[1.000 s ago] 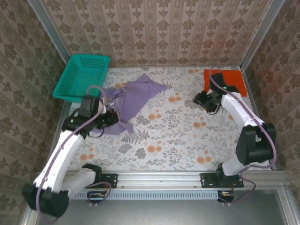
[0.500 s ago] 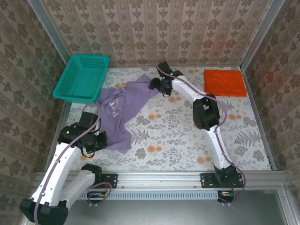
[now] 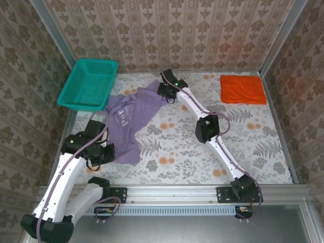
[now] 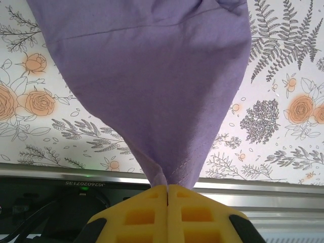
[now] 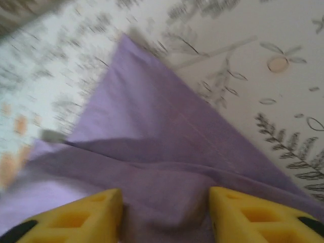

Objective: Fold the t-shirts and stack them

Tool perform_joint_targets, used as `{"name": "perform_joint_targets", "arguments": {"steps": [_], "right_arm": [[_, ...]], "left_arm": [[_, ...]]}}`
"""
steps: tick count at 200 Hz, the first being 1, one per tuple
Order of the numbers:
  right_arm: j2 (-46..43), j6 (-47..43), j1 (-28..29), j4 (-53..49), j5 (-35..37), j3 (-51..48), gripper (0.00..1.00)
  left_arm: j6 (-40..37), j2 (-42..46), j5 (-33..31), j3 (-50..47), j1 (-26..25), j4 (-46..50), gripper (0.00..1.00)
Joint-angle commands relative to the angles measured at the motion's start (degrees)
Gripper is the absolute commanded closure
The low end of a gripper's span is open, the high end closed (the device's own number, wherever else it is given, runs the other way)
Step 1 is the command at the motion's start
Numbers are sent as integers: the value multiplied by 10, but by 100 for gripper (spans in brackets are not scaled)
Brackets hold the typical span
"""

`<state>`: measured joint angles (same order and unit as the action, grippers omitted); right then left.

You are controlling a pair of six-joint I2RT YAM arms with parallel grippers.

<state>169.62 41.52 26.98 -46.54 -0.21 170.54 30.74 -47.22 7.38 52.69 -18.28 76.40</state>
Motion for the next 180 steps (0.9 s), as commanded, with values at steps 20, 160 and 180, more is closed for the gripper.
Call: {"name": "perform_joint_targets", "arguments": {"steps": [20,160,180], "right_arm": [[-27,-68,4,-177,12,26,100],[-439,-290,-50,-386,-2,-356,100],[-634,-296,-62,-219,-24,-668,100]], "left_arm": [[19,0,-28,6,14,-8,100],[23,-79,18,-43,47,-147,100],[17,-91,16,-45,47,-155,100]]}}
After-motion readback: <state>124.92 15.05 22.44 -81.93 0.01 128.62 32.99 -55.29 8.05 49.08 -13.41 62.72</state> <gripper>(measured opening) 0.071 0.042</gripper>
